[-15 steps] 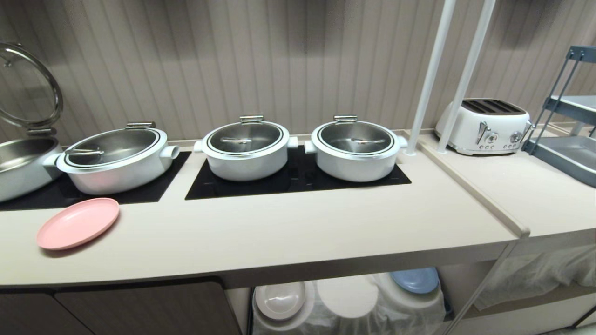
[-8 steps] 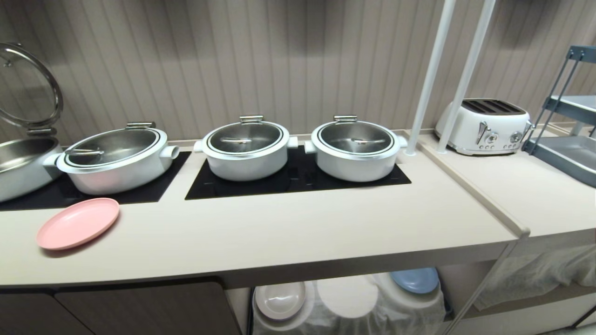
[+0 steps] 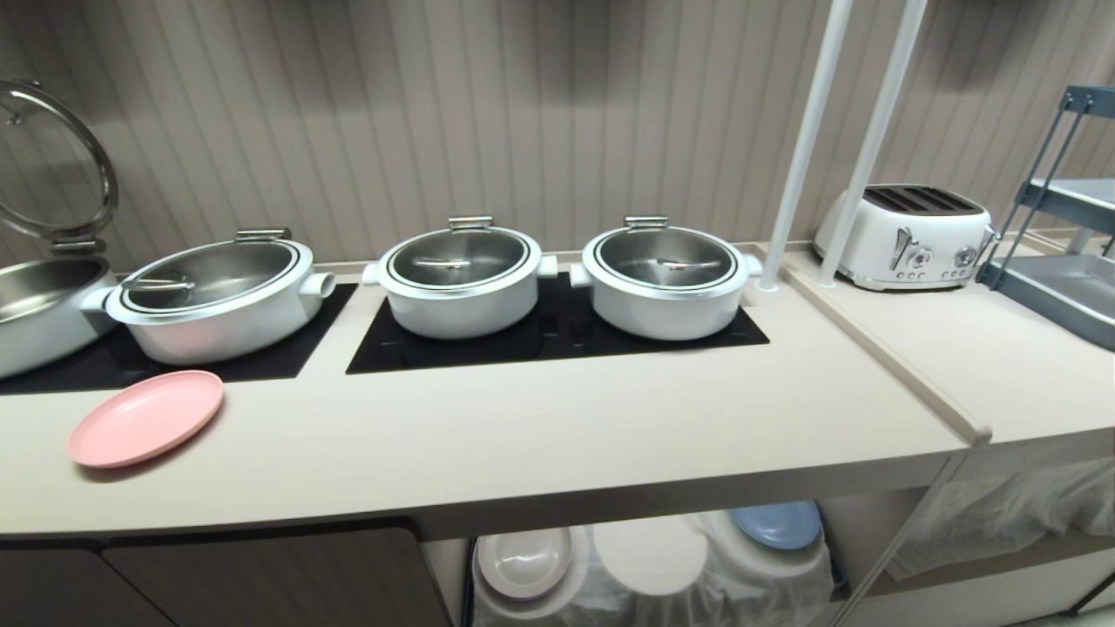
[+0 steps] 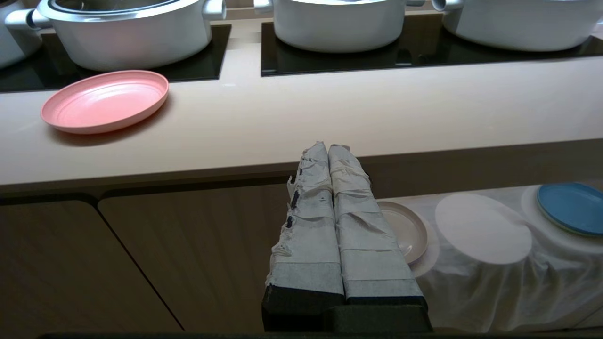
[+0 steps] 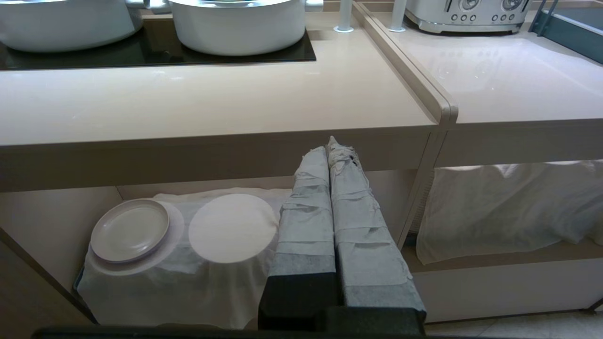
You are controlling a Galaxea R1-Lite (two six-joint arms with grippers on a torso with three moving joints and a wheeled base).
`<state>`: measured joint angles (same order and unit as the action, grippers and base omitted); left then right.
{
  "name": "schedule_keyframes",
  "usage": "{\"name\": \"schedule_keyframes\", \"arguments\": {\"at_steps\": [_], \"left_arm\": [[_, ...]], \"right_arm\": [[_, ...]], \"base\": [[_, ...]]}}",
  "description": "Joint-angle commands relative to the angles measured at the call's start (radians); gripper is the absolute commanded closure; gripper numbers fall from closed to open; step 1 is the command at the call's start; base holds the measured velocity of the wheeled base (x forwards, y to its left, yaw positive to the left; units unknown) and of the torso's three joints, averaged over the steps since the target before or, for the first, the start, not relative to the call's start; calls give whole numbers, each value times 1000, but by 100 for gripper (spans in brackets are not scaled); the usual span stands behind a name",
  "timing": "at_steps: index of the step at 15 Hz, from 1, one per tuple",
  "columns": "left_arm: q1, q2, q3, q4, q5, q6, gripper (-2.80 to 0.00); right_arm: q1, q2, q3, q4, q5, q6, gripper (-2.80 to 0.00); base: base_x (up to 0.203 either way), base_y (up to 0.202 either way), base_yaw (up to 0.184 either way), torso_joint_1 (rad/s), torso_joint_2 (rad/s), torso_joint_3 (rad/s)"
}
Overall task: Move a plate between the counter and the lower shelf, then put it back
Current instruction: Pick up the plate
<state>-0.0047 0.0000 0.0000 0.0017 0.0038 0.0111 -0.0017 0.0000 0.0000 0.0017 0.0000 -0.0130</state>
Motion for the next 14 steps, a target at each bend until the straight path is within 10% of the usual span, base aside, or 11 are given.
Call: {"name": "schedule_keyframes", "arguments": {"at_steps": [1,14], "left_arm": [[0,2,0,0,1,-3,0],[0,2,0,0,2,-16,0]], "right_arm": [[0,0,0,0,0,-1,0],[0,0,0,0,0,-1,0]], "base": [[0,0,0,0,0,0],[1,89,1,1,1,2]]}}
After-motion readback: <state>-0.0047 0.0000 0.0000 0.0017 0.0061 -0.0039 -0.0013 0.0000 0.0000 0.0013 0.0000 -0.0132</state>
